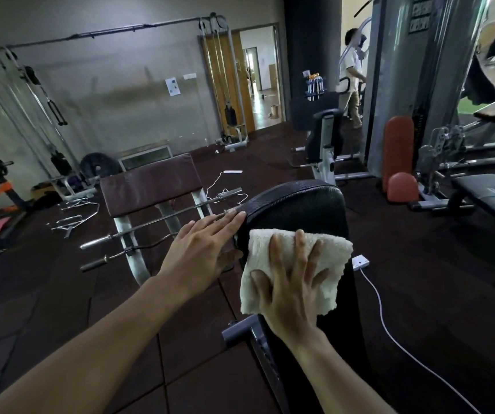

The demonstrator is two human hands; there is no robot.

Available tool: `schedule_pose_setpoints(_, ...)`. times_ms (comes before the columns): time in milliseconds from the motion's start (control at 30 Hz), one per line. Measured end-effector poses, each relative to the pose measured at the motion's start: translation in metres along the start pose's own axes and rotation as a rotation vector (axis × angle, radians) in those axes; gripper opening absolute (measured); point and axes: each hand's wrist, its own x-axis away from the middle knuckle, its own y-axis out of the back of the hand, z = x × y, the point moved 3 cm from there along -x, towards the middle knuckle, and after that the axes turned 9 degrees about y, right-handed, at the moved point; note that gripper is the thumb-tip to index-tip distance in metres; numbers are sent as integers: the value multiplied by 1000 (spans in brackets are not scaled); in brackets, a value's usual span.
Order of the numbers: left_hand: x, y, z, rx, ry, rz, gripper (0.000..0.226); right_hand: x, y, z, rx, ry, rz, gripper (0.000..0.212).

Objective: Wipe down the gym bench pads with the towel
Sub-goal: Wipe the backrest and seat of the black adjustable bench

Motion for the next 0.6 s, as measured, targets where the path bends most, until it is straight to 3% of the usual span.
schedule_pose_setpoints(267,0,-2,-1,-20,-17,-46,72,-76,48,-11,-19,-24,-33,68)
schedule_pose_setpoints(467,0,1,-2,-43,-13,-9,74,-22,19,-3,30,83,8,70)
schedule_pose_setpoints(600,1,3,-3,-51,-23,-32,74,-40,29,-10,7,62,15,70)
